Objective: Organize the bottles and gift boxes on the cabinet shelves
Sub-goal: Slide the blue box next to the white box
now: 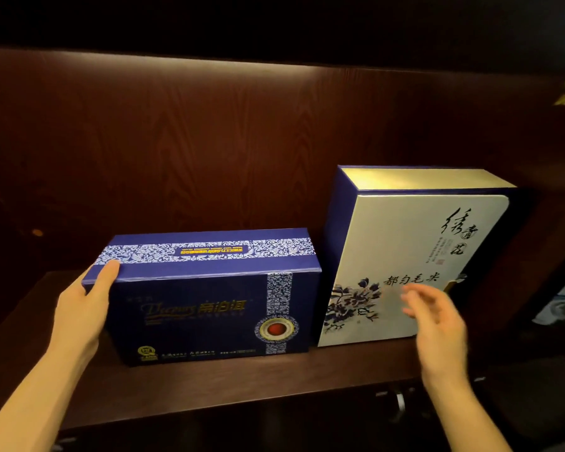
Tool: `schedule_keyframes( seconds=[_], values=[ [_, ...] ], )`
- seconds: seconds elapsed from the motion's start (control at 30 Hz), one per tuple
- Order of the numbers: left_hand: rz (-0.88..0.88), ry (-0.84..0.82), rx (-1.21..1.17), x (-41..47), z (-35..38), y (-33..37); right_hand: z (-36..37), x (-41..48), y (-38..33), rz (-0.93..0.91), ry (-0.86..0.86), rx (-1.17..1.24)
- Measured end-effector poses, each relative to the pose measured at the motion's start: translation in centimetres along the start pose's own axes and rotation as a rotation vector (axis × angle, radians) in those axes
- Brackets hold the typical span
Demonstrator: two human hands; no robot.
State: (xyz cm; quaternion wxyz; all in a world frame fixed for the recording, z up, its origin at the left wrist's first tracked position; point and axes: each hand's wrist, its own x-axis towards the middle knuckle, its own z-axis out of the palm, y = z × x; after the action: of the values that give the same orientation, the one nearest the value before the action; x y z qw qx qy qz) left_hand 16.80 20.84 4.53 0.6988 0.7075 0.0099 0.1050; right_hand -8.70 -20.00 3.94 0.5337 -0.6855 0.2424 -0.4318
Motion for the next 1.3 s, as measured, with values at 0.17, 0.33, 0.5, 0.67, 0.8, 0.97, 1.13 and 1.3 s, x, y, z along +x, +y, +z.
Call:
schedule_keyframes(
  seconds=[0.17, 0.33, 0.5, 0.67, 0.8, 0.97, 1.13, 1.3],
  values=[
    [-0.013, 0.042, 0.010, -0.2, 0.2, 0.2, -4.3, 5.1, 3.2, 0.147, 0.209, -0.098],
    [-0.013, 0.050, 0.028, -0.3, 0.2, 0.2, -5.5, 8.7, 4.7, 0.174, 0.133, -0.124],
    [-0.005, 0.048, 0.033, -0.7, 0.3, 0.2, -5.1, 9.5, 5.1, 0.222, 0.090, -0.106],
    [-0.021, 0.037, 0.019, -1.0, 0.5, 0.5, -4.9, 9.4, 5.0, 0.210, 0.102, -0.126],
    [-0.019, 0.009, 0.033, -1.1, 0.7, 0.6, -4.9, 9.3, 4.9, 0.206, 0.091, -0.101],
    [-0.018, -0.023, 0.036, -1.1, 0.8, 0.6, -4.9, 9.1, 5.4, 0.200, 0.073, -0.123],
    [-0.013, -0.013, 0.051, -1.3, 1.0, 0.7, -5.0, 8.8, 5.2, 0.185, 0.046, -0.206],
    [0.105, 0.066, 0.293, -1.8, 0.5, 1.2, -4.1, 6.7, 3.4, 0.029, 0.158, -0.358]
  ],
)
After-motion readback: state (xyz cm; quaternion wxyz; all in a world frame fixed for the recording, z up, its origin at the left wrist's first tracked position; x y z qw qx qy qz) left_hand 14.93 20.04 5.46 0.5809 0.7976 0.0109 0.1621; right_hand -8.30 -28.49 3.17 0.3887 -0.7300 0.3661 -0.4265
